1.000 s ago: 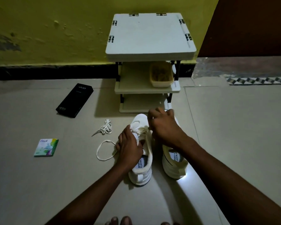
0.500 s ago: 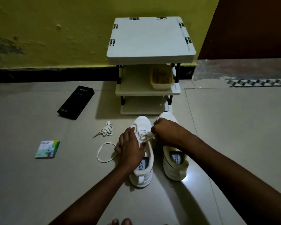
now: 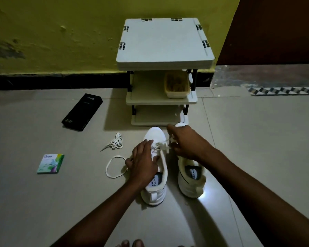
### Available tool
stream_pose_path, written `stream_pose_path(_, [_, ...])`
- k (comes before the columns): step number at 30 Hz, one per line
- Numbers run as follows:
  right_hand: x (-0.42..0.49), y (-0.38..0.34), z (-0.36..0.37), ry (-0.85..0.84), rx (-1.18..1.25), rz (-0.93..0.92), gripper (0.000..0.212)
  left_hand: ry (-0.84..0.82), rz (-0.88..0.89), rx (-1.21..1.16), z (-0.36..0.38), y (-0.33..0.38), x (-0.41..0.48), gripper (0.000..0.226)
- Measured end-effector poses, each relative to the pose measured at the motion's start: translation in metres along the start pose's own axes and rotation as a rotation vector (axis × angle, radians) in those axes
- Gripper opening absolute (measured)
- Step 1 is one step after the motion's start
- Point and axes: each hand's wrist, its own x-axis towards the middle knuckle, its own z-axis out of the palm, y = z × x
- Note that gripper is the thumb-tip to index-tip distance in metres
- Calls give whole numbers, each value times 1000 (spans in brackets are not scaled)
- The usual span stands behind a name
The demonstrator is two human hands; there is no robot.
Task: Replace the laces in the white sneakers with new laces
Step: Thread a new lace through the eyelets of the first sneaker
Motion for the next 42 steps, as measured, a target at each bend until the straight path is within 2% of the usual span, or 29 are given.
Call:
stream_pose_path(1, [0, -1, -2, -80, -59, -13, 27, -6, 0, 13, -1, 0, 0, 66])
stream_pose_path(3, [1, -10, -10, -130, -179, -73, 22, -20, 0, 45, -2, 1, 0, 65])
stream_pose_path(5, [-1, -17, -24, -81, -83, -66, 13, -33, -7, 76, -3, 3, 0, 65])
stream_pose_path(8, [-8, -23, -44, 57, 65, -68, 11, -37, -24, 122, -6, 6, 0, 68])
stream_pose_path(12, [-19, -36, -45, 98, -93, -106, 15, -57, -27, 151, -6, 6, 2, 70])
stream_pose_path(17, [-21, -38, -47, 147, -92, -75, 11, -57, -34, 117, -6, 5, 2, 70])
stream_pose_path(19, [-22, -36, -49, 170, -41, -69, 12, -93, -38, 47, -9, 3, 3, 69])
stream_pose_path(21, [-22, -35, -53, 205, 72, -62, 14, -89, -27, -120, -17, 1, 4, 67])
stream_pose_path(23, [-24, -33, -58, 204, 212, -31, 14, 40, 4, -320, -26, 1, 7, 61])
stream_pose_path(25, [-25, -32, -61, 211, 301, -24, 15, 127, 135, -420, -33, 4, 8, 56])
stream_pose_path(28, [-26, -29, -63, 261, 394, -35, 19, -131, 325, -663, -44, 25, 9, 62])
stream_pose_path(29, [-26, -28, -63, 279, 433, -27, 21, -169, 357, -713, -48, 34, 11, 58])
stream_pose_path(30, [-25, -26, -63, 297, 477, -14, 23, -138, 366, -736, -51, 42, 12, 46])
stream_pose_path(32, [-24, -20, -59, 346, 590, 19, 23, -14, 308, -792, -56, 53, 15, 17])
stream_pose_path(33, [-24, -18, -56, 388, 670, 44, 20, 13, 213, -876, -59, 55, 17, 13])
stream_pose_path(35, [-22, -14, -47, 460, 897, 137, 18, -35, -70, -1139, -68, 55, 20, 18])
stream_pose_path(37, [-21, -11, -36, 455, 1070, 246, 22, -93, -310, -1350, -75, 47, 27, 14])
stream_pose_path(39, [-20, -8, -23, 413, 1070, 315, 25, -51, -434, -1396, -81, 34, 36, 9])
stream_pose_path(42, [-19, 0, -12, 339, 1053, 350, 25, 22, -498, -1373, -87, 18, 45, 5])
